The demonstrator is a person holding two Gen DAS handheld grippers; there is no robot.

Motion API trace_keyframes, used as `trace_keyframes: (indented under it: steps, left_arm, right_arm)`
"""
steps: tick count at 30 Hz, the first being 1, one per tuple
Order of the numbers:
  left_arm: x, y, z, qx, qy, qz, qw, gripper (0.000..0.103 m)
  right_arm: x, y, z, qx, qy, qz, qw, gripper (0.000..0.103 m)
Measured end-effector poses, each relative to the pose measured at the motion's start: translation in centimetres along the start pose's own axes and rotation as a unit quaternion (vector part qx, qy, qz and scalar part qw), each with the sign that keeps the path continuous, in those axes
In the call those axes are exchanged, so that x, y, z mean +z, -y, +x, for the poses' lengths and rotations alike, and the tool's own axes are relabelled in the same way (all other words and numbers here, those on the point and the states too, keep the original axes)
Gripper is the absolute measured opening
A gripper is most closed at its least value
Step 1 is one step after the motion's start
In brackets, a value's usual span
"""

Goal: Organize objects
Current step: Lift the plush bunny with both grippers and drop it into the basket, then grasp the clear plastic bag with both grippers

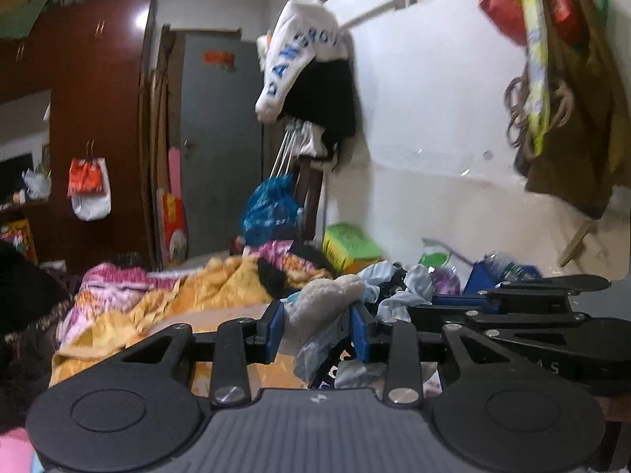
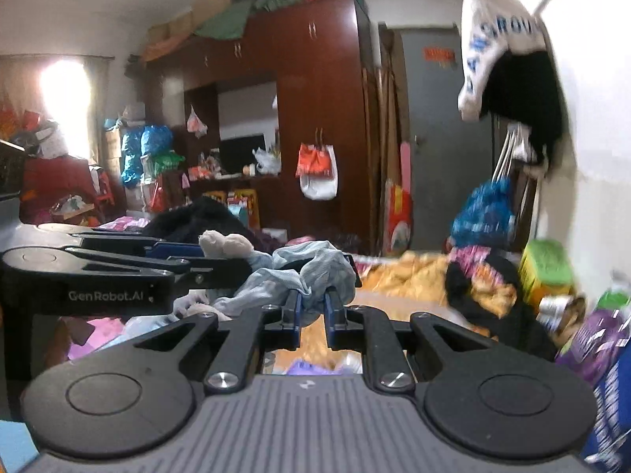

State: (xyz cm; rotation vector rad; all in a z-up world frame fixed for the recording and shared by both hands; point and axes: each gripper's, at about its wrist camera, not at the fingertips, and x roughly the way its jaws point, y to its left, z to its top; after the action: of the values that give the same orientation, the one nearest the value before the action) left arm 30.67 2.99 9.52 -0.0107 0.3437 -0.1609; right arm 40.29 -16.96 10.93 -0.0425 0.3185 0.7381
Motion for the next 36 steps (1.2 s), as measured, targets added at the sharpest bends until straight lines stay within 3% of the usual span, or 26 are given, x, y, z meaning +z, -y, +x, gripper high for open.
trace_keyframes:
  steps: [5, 7, 8, 9, 10, 11, 12, 16, 19, 22, 24, 29, 33, 36]
  left_arm:
    - [-0.8, -0.2, 1.0, 0.017, -0.011, 0.004, 0.9998, 0.040]
    - [-1.1, -0.4, 1.1, 0.021, -0.015, 0.007, 0.9996, 0.046]
    - [-1.3, -0.4, 1.0, 0.030, -0.013, 0.016, 0.9993, 0.056]
    - [-1.4, -0.4, 0.9, 0.038, -0.008, 0.023, 0.9990, 0.063]
    - [-1.6, -0.5, 0.4, 0.048, 0.002, 0.026, 0.9985, 0.076]
    - [-1.8, -0.9, -0.4, 0.051, 0.015, 0.023, 0.9983, 0.091]
    - [-1.9, -1.4, -1.4, 0.046, 0.029, 0.013, 0.9984, 0.096]
    - [-2.6, -3.0, -6.5, 0.016, 0.060, -0.017, 0.9979, 0.102]
    - [-4.8, -3.3, -11.0, 0.012, 0.073, -0.012, 0.9972, 0.103]
    - [-7.8, -3.6, -13.7, 0.009, 0.046, -0.010, 0.9989, 0.103]
    - [-10.1, -4.1, -14.3, 0.014, 0.008, -0.026, 0.9995, 0.103]
    - [-14.9, -6.2, -12.5, 0.012, -0.075, -0.051, 0.9958, 0.103]
    - [-16.0, -9.3, -11.5, -0.002, -0.085, -0.101, 0.9912, 0.103]
    - [-16.7, -10.7, -11.1, -0.001, -0.105, -0.109, 0.9885, 0.103]
  right_arm:
    - [-0.6, -0.2, 1.0, -0.005, -0.019, -0.005, 1.000, 0.014]
    - [-0.5, -0.3, 0.9, -0.010, -0.029, -0.001, 1.000, 0.020]
    - [-0.6, -0.4, 0.7, -0.013, -0.033, 0.000, 0.999, 0.035]
    - [-0.6, -0.5, 0.4, -0.017, -0.030, -0.002, 0.999, 0.061]
    - [-0.7, -0.5, -0.3, -0.026, -0.018, -0.005, 1.000, 0.072]
    - [-0.8, -0.5, -1.0, -0.035, -0.004, -0.007, 0.999, 0.095]
    - [-1.1, -0.4, -1.9, -0.043, 0.009, -0.005, 0.999, 0.103]
    - [-2.2, 0.3, -5.9, -0.050, 0.033, 0.029, 0.998, 0.103]
    - [-4.2, 0.1, -8.6, -0.061, 0.008, 0.046, 0.997, 0.103]
    - [-7.9, -1.3, -11.2, -0.057, -0.009, 0.038, 0.998, 0.103]
    - [-9.9, -2.0, -11.6, -0.055, -0.035, 0.043, 0.997, 0.103]
    - [-14.0, -4.3, -11.7, -0.021, -0.077, 0.047, 0.996, 0.103]
    - [-15.6, -5.0, -11.4, 0.002, -0.085, 0.051, 0.995, 0.103]
    - [-16.2, -5.5, -10.5, 0.001, -0.097, 0.036, 0.995, 0.103]
